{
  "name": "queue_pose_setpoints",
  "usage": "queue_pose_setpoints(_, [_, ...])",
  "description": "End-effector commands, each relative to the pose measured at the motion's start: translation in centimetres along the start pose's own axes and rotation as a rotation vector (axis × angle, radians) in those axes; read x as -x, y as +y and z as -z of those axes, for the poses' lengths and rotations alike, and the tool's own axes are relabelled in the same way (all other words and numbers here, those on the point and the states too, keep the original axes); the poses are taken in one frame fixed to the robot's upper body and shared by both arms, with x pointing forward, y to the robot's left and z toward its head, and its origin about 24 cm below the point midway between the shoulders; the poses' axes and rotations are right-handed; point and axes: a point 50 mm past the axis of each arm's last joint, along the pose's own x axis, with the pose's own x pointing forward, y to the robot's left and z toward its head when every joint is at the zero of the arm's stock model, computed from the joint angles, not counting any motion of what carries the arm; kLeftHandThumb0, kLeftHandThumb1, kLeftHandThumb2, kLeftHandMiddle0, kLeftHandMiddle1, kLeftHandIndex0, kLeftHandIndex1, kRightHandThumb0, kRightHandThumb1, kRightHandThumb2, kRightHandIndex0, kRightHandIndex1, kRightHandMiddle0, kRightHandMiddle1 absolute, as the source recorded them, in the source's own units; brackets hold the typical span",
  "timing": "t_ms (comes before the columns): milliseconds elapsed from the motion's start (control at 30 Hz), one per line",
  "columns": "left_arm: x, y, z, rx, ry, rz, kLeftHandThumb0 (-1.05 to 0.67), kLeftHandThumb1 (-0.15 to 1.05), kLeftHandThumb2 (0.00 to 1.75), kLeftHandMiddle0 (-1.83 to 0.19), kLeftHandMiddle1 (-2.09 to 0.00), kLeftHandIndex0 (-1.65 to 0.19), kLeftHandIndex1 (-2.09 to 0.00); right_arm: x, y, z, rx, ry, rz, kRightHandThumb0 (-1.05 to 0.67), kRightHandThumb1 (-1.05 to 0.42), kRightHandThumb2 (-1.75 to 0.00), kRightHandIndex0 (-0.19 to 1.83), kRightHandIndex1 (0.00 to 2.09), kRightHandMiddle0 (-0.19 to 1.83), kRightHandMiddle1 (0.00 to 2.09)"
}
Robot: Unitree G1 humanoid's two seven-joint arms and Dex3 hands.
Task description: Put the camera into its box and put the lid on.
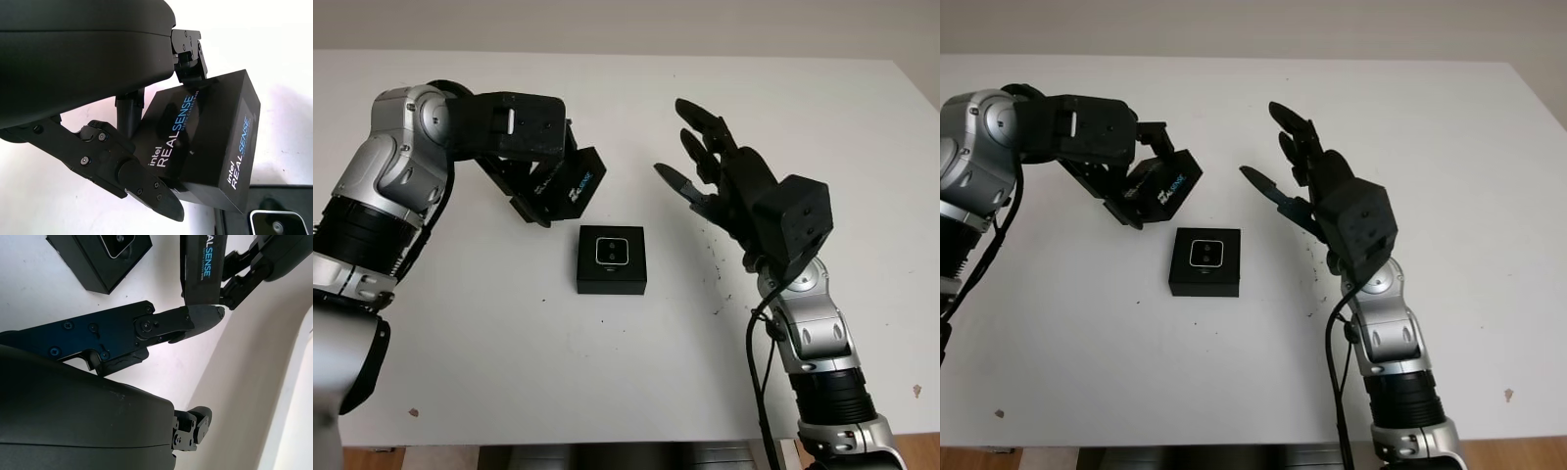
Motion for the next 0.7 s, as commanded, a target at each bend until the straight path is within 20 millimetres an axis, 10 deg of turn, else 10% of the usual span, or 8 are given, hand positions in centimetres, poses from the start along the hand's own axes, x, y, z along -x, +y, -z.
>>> queue_pose_setpoints(0, [0.6, 0.2, 0.0, -0.009, 0.004, -0.009, -0.34, 1.05, 0.06, -0.36, -1.63, -0.31, -1.73, -0.1, 0.2, -0.6, 0.005, -0.018, 0.0, -0.62, -1.05, -0.17, 0.1, 0.05, -0.09, 0.49])
queue_pose_setpoints(667, [0.6, -2.5, -1.6, 0.191, -0.003, 0.115, -0.35, 1.05, 0.07, -0.37, -1.71, -0.37, -1.71, -0.5, 1.3, -0.7, -0.002, -0.031, 0.015, -0.65, -1.05, -0.16, 0.12, 0.06, -0.06, 0.53])
